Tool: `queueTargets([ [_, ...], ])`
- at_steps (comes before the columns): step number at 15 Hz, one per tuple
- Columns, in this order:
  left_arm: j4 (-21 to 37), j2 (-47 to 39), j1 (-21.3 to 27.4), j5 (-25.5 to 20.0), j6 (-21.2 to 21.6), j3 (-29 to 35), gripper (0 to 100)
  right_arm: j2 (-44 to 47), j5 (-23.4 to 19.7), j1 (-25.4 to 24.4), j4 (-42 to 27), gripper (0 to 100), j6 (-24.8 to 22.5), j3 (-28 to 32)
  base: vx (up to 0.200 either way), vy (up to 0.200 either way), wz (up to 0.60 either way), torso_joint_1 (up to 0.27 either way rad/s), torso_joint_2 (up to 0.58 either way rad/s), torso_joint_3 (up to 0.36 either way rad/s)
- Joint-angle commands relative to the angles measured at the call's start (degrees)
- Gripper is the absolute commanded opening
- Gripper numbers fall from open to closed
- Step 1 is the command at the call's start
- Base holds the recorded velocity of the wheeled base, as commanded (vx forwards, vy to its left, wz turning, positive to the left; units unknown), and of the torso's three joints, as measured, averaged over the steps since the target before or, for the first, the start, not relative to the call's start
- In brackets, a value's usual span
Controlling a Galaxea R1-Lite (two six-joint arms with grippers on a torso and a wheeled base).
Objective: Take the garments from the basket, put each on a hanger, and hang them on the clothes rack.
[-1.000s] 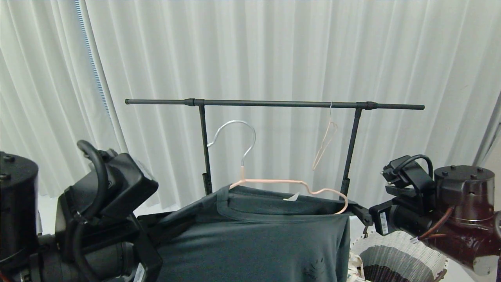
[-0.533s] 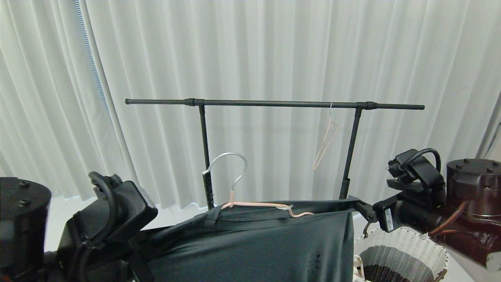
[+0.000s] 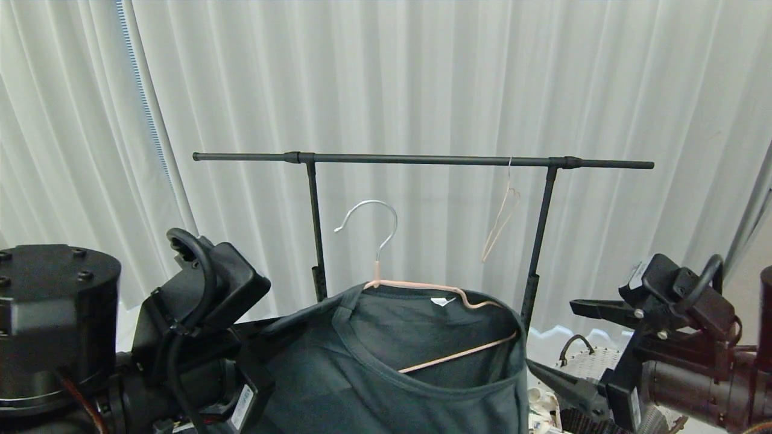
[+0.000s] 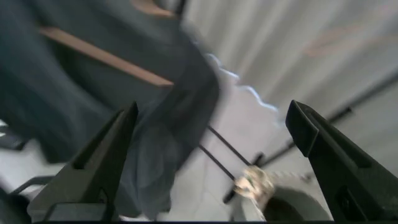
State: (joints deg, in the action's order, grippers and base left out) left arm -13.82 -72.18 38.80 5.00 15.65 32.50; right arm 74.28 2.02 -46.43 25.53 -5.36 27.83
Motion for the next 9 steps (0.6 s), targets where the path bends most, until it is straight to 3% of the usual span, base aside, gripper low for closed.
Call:
queueTargets([
  [1, -0.15, -1.12, 0.13, -0.08, -0.01, -0.24, 0, -1.06, -0.97, -6.74, -0.21, 100, 0.00, 0.73, 0.000, 0.000, 0.00, 0.000, 0.00, 0.000],
  [6, -0.59, -0.15, 2.15, -0.34, -0.01, -2.88, 0, -0.19, -1.06, -7.97, -4.26, 100, -2.81, 3.55, 0.000, 0.000, 0.00, 0.000, 0.00, 0.000],
  [9, -6.65, -0.68, 4.97, -0.52, 0.43, -6.05, 0, 3.77, -5.89, -8.06, -11.03, 100, -3.16, 11.81, 0.000, 0.000, 0.00, 0.000, 0.00, 0.000],
])
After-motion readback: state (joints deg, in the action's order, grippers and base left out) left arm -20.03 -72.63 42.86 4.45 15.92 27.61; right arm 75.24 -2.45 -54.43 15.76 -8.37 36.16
